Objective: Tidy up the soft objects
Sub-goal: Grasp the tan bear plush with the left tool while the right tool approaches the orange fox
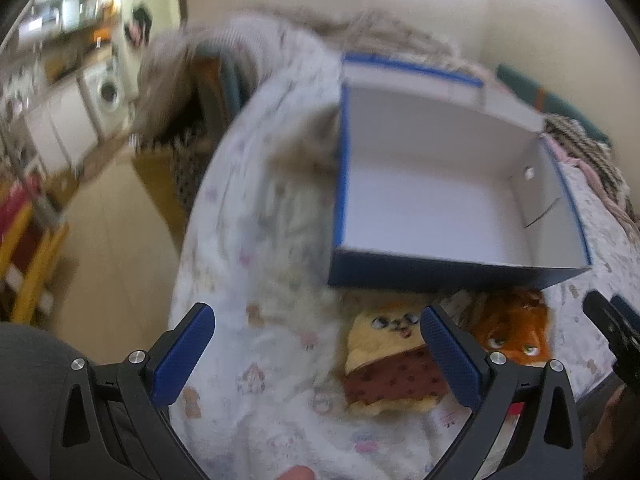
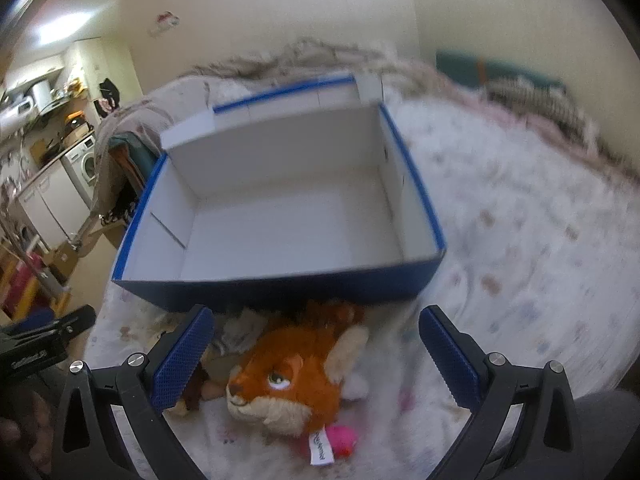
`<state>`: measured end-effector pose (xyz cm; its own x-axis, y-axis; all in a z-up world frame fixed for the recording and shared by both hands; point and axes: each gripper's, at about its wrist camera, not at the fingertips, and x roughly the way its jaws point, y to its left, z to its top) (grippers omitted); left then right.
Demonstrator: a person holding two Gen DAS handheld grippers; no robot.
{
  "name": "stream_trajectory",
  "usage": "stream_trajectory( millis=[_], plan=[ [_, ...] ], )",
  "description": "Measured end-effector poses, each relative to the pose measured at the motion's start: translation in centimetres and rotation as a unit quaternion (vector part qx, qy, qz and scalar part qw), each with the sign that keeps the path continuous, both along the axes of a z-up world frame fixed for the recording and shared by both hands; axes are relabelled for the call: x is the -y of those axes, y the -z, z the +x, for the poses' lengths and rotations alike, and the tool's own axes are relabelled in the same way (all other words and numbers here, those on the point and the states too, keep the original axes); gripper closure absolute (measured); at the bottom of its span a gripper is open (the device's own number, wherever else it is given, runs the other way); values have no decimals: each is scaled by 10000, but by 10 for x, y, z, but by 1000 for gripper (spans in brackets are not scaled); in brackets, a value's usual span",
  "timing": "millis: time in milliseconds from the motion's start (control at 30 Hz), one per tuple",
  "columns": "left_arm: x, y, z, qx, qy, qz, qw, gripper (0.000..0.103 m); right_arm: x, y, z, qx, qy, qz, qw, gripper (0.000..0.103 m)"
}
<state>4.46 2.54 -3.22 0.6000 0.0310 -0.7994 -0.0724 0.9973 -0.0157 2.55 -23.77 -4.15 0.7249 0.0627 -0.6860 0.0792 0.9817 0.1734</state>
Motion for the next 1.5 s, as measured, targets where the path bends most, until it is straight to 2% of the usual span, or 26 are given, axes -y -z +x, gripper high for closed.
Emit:
stream_trajectory(
  millis=[100, 233, 300, 433, 567, 633, 733, 833, 900, 933, 967, 1067, 1167, 1267, 1367, 1433, 1500],
  plan=[
    [-10, 21, 18, -700, -191, -155, 9972, 0, 9, 17, 11, -506, 94, 321, 9982, 0],
    [-5, 54, 37, -1574, -9, -327, 9870, 0, 20, 36, 20, -996, 186, 740, 9921, 0],
    [2, 62, 44, -1799, 125, -618, 9817, 0, 24, 41, 21, -1107, 205, 887, 9897, 0],
    [23, 72, 56, -2065, 380, -547, 9762, 0, 28, 42, 19, -1138, 282, 1022, 9878, 0],
    [36, 93, 64, -2547, 474, -826, 9623, 0, 27, 42, 20, -1163, 277, 1004, 9877, 0],
    [35, 96, 69, -2588, 417, -974, 9601, 0, 27, 41, 21, -1178, 260, 994, 9877, 0],
    [39, 100, 72, -2644, 420, -983, 9585, 0, 26, 42, 22, -1185, 240, 956, 9880, 0],
    [55, 104, 76, -2741, 505, -845, 9566, 0, 25, 42, 23, -1201, 229, 922, 9882, 0],
    [69, 105, 75, -2728, 605, -616, 9582, 1, 25, 43, 24, -1217, 222, 920, 9881, 0],
    [73, 107, 75, -2763, 639, -522, 9575, 4, 25, 43, 24, -1216, 221, 924, 9880, 0],
    [76, 109, 75, -2775, 662, -518, 9570, 24, 26, 43, 24, -1214, 221, 928, 9880, 0],
    [81, 116, 77, -2814, 662, -654, 9551, 26, 27, 43, 24, -1206, 238, 946, 9879, 0],
    [76, 101, 76, -2670, 727, -765, 9579, 28, 31, 42, 23, -1158, 301, 975, 9880, 0],
    [72, 75, 72, -2376, 873, -516, 9661, 28, 39, 41, 22, -1119, 371, 1201, 9857, 0],
    [68, 52, 61, -2076, 1038, -213, 9725, 28, 48, 43, 23, -1145, 334, 1669, 9787, 0],
    [63, 44, 56, -1946, 1069, -75, 9750, 28, 53, 48, 26, -1255, 252, 2099, 9693, 0],
    [60, 42, 51, -1858, 1005, -69, 9774, 28, 55, 56, 30, -1394, 92, 2652, 9540, 0]
  ],
)
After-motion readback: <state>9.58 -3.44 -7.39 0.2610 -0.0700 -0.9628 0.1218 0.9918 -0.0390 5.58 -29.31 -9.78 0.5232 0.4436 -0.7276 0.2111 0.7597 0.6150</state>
